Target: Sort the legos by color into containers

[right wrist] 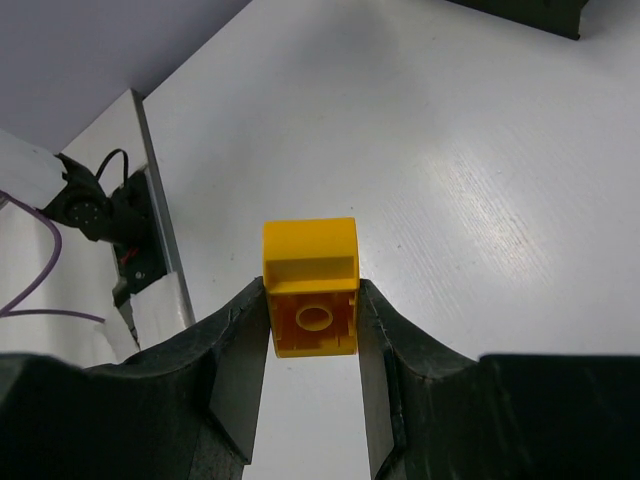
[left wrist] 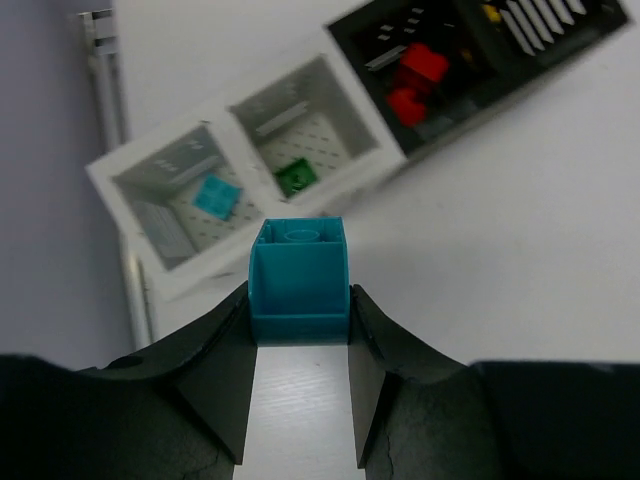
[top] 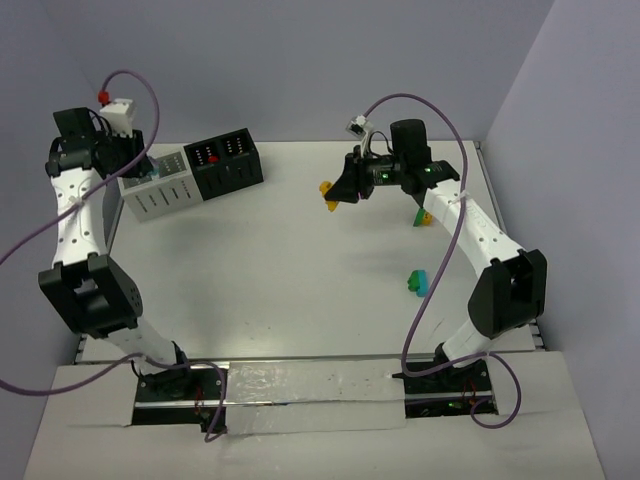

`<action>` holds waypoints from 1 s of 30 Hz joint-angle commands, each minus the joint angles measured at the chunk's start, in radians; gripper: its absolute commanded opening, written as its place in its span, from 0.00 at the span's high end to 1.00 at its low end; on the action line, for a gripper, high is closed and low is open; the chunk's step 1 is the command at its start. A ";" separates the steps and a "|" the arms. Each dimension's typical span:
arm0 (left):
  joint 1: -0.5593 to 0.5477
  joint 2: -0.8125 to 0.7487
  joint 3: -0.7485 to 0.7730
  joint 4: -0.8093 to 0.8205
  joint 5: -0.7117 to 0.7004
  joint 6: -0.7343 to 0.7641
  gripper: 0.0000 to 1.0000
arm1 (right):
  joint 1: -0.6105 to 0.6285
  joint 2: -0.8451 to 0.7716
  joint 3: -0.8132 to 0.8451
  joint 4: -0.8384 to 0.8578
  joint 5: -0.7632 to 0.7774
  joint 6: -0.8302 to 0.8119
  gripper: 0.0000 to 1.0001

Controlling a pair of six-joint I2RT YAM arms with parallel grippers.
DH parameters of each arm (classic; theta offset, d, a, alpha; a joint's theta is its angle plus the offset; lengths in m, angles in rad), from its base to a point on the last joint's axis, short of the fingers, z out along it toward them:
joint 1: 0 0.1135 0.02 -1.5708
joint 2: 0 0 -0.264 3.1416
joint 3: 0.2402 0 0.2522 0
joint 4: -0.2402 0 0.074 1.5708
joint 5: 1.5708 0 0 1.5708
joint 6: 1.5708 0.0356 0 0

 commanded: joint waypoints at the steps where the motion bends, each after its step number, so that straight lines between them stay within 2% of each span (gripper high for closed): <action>1: 0.053 0.127 0.169 -0.009 -0.135 -0.037 0.93 | 0.021 -0.026 0.022 0.016 0.019 -0.008 1.00; 4: 0.066 0.201 0.245 -0.012 -0.157 -0.030 0.89 | 0.034 -0.023 0.028 0.003 0.022 -0.020 1.00; 7: 0.066 0.243 0.254 0.039 -0.175 -0.020 0.86 | 0.037 -0.027 0.023 0.009 0.023 -0.020 1.00; 12: 0.066 0.328 0.317 0.036 -0.188 -0.026 0.84 | 0.037 -0.021 0.028 -0.006 0.025 -0.029 1.00; 14: 0.065 0.356 0.322 0.038 -0.192 -0.029 0.79 | 0.037 -0.021 0.028 -0.011 0.029 -0.033 1.00; 20: 0.064 0.395 0.325 0.056 -0.204 -0.008 0.62 | 0.044 -0.016 0.034 -0.012 0.044 -0.032 1.00; 26: 0.064 0.397 0.353 0.056 -0.143 0.000 0.31 | 0.055 -0.016 0.036 -0.013 0.065 -0.030 1.00; 28: 0.063 0.378 0.375 0.047 -0.106 -0.002 0.25 | 0.063 -0.023 0.032 -0.007 0.073 -0.018 1.00; 30: 0.064 0.334 0.375 0.054 -0.047 -0.015 0.14 | 0.065 -0.033 0.019 0.010 0.085 -0.005 1.00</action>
